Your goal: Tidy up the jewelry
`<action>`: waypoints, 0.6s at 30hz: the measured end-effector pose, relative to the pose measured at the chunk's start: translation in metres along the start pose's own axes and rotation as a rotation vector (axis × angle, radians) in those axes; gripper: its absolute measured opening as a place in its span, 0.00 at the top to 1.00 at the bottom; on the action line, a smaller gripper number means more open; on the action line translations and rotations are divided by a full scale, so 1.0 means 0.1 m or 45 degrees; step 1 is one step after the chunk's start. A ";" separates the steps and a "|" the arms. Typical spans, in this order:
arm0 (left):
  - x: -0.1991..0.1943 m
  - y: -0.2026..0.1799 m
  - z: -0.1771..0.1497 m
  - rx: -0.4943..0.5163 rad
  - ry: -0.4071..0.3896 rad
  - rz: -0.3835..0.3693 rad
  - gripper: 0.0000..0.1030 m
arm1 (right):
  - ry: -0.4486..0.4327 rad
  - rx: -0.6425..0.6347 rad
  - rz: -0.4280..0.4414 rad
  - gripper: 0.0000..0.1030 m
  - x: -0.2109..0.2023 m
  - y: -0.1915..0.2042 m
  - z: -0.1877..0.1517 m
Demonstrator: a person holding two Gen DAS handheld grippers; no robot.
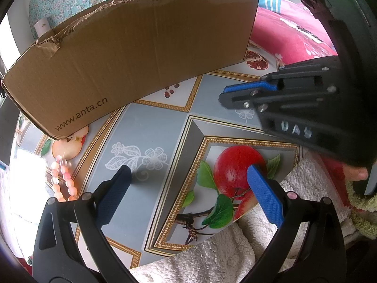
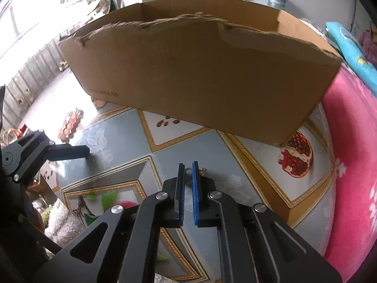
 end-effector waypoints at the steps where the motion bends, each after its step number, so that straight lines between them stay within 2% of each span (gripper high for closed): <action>1: 0.00 0.00 0.00 0.000 -0.001 0.000 0.08 | -0.004 0.019 -0.003 0.94 -0.02 -0.05 0.00; 7: 0.00 0.00 0.00 -0.001 0.000 0.001 0.08 | -0.036 0.106 -0.002 0.94 -0.13 -0.27 0.03; 10: 0.00 -0.01 0.00 -0.001 0.000 0.001 0.08 | -0.018 0.065 -0.007 0.94 -0.11 -0.27 0.02; 15: 0.00 -0.01 0.00 -0.002 -0.001 0.001 0.08 | -0.003 -0.036 -0.084 0.93 -0.05 -0.23 0.07; 18: 0.00 -0.01 0.00 -0.001 0.000 0.001 0.08 | -0.007 -0.067 -0.084 0.93 -0.01 -0.24 0.12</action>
Point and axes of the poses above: each gripper's, at about its wrist camera, not at the fingertips, and x roughly the way its jaws point, y to its left, z to its top, the point moved 3 cm from there along x, roughly the way its jaws point, and after that the axes turned 6 degrees about z, right-handed, at the moved point
